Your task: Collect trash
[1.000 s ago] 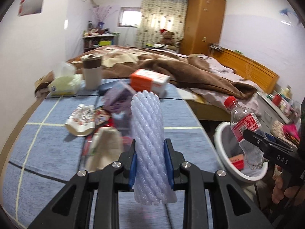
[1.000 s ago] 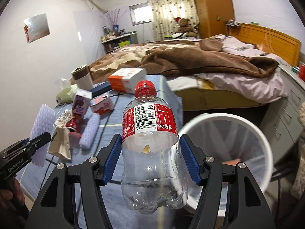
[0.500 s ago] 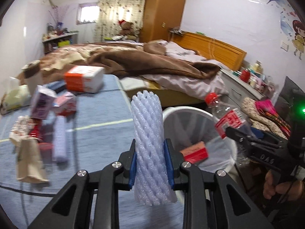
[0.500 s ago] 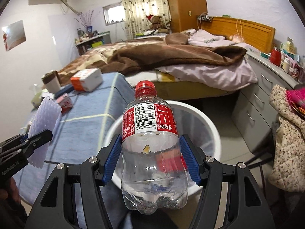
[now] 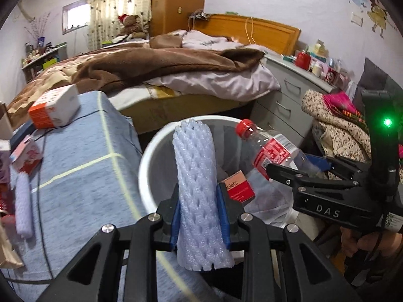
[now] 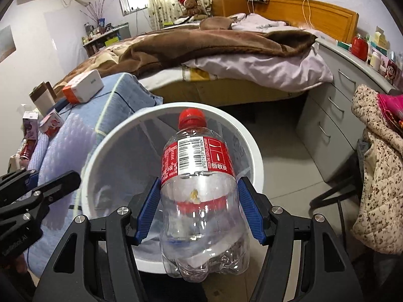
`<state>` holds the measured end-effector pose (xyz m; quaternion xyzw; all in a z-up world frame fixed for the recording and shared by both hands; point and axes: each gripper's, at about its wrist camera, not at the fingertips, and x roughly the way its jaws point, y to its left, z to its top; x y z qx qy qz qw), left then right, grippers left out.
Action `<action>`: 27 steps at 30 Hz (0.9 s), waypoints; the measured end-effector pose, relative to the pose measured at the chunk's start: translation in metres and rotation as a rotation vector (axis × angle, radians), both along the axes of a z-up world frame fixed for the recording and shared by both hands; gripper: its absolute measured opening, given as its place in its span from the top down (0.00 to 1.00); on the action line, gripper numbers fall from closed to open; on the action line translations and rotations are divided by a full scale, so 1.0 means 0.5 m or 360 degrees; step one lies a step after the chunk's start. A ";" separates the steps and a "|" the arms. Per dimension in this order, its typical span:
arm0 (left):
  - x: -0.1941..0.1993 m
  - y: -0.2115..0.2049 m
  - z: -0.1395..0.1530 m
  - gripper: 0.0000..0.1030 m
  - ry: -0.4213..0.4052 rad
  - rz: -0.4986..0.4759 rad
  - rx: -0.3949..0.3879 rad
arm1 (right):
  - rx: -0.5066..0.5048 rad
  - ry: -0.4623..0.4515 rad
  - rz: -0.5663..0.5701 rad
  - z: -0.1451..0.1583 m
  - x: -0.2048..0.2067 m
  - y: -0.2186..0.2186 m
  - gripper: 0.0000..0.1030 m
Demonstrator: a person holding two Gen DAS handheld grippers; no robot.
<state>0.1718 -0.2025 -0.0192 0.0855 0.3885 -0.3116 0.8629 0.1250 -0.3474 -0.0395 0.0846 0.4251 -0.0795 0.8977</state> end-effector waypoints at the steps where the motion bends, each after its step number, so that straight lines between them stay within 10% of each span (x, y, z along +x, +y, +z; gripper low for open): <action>1: 0.003 -0.006 -0.004 0.73 0.0007 -0.0007 0.0010 | -0.0015 0.0004 0.0004 0.001 0.000 -0.001 0.38; 7: 0.024 -0.017 -0.018 0.63 0.0096 0.0011 -0.0042 | 0.0000 0.0020 0.0033 0.005 0.014 -0.015 0.38; 9: 0.022 -0.013 -0.017 0.36 0.0082 0.0007 -0.0057 | 0.0011 0.0025 0.0025 -0.001 0.019 -0.024 0.37; 27: 0.015 0.069 0.025 0.35 0.0024 0.0125 -0.0136 | 0.0069 -0.0103 0.0008 0.034 0.006 -0.012 0.32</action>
